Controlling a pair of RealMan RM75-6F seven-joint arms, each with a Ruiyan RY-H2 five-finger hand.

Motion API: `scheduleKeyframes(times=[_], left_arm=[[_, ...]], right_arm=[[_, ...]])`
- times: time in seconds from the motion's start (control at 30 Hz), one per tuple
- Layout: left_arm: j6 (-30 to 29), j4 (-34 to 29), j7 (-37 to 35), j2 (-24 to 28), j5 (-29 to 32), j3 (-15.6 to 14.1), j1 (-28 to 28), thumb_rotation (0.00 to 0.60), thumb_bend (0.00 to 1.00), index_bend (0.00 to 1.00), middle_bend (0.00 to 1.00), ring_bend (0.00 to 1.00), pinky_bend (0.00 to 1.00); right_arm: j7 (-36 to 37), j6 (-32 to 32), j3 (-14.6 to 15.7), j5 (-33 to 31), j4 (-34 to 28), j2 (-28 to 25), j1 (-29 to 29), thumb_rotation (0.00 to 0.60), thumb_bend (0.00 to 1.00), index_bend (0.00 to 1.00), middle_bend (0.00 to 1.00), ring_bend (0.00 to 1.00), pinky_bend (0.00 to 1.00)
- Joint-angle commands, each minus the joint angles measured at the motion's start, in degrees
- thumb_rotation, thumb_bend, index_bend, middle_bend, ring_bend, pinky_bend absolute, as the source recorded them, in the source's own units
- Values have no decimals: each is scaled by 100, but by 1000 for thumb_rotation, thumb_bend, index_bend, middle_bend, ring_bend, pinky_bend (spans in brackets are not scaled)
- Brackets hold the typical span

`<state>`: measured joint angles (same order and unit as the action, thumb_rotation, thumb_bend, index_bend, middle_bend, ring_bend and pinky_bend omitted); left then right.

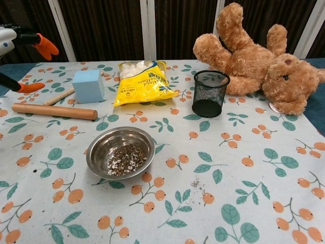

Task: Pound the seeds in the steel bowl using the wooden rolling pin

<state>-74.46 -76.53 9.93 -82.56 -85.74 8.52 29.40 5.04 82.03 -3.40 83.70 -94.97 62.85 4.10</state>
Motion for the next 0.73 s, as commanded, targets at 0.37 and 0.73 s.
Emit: scheduleKeyframes(times=[0.37,0.73], left_arm=[[-1288,-2401,737,1367,-17,-936,-1547,600,193,16,9,0,0],[-2297,-1992,303,1675,-420,-1520,-2625,600,170,0,0,0,0]], right_arm=[[-92,18,111,67,41,-59,-73,600,359,0,0,0,0],[-310,478,82,526,282,123,-98,600,359,0,0,0,0]])
